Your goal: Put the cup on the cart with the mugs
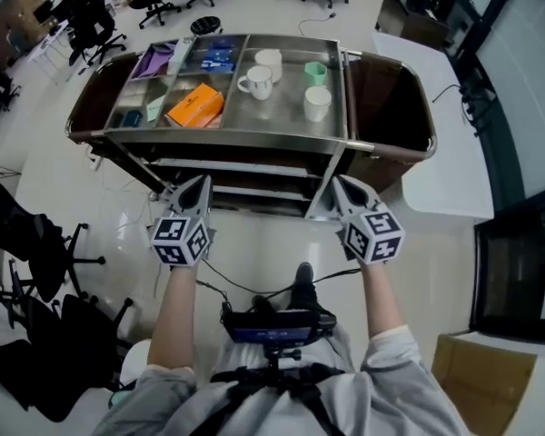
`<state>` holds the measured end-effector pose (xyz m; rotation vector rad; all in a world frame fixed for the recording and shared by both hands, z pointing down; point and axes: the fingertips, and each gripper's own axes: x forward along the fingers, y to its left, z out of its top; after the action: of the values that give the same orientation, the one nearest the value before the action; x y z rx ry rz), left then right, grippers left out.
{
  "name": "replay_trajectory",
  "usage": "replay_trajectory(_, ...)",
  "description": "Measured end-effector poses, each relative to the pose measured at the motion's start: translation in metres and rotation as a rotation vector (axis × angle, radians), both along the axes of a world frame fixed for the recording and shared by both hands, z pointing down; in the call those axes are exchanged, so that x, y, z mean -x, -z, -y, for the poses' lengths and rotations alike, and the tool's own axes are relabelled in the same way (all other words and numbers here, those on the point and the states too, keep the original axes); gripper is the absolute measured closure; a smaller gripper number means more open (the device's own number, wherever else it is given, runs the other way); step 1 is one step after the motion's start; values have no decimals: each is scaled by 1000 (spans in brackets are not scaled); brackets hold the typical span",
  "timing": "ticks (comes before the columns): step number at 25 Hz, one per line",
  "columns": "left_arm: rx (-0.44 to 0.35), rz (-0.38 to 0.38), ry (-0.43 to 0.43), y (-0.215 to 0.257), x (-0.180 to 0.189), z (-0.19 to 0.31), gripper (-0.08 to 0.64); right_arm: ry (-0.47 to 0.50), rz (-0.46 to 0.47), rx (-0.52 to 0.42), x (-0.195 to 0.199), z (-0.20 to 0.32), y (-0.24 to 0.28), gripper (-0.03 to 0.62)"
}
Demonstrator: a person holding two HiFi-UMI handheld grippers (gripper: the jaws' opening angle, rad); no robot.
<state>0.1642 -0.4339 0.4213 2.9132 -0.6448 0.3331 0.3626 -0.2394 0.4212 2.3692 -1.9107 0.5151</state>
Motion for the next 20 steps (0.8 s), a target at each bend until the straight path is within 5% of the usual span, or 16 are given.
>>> replay_trajectory(7, 30, 60, 105, -37, 62, -9, 557, 6, 69, -20, 22, -17, -16, 586)
replay_trajectory(20, 45, 78, 105, -51, 85, -18, 557, 2, 19, 37, 36, -24, -32, 588)
